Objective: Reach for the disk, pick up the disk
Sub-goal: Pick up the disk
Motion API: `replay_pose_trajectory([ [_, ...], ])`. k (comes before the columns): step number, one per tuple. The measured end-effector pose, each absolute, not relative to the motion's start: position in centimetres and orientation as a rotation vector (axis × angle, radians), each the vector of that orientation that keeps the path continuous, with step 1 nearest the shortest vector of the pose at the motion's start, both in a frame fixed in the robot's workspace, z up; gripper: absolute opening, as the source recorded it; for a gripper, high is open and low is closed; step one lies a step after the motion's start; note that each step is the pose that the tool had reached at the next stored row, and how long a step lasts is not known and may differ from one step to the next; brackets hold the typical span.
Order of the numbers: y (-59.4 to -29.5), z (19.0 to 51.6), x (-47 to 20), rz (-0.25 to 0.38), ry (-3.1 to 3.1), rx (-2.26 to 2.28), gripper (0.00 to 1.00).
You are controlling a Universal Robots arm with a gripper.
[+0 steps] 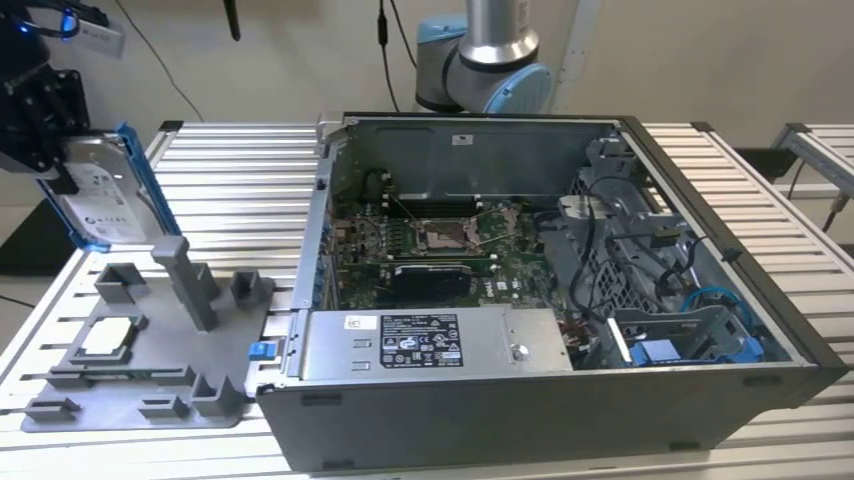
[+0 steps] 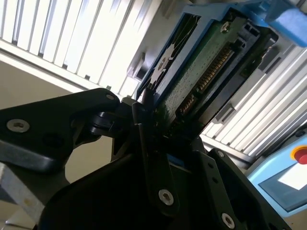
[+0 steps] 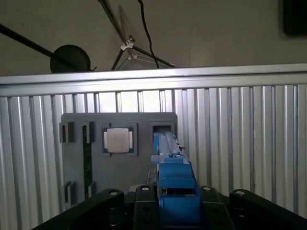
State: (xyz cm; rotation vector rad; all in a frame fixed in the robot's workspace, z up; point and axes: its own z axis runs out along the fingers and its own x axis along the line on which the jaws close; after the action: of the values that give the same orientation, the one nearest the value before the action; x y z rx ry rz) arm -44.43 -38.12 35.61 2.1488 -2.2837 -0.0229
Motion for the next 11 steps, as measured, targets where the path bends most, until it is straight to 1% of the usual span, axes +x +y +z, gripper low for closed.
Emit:
replay_pose_trajectory([
  [11,-38.12,36.18,-44.43,-0.023,-2.284,2.149,0.00],
])
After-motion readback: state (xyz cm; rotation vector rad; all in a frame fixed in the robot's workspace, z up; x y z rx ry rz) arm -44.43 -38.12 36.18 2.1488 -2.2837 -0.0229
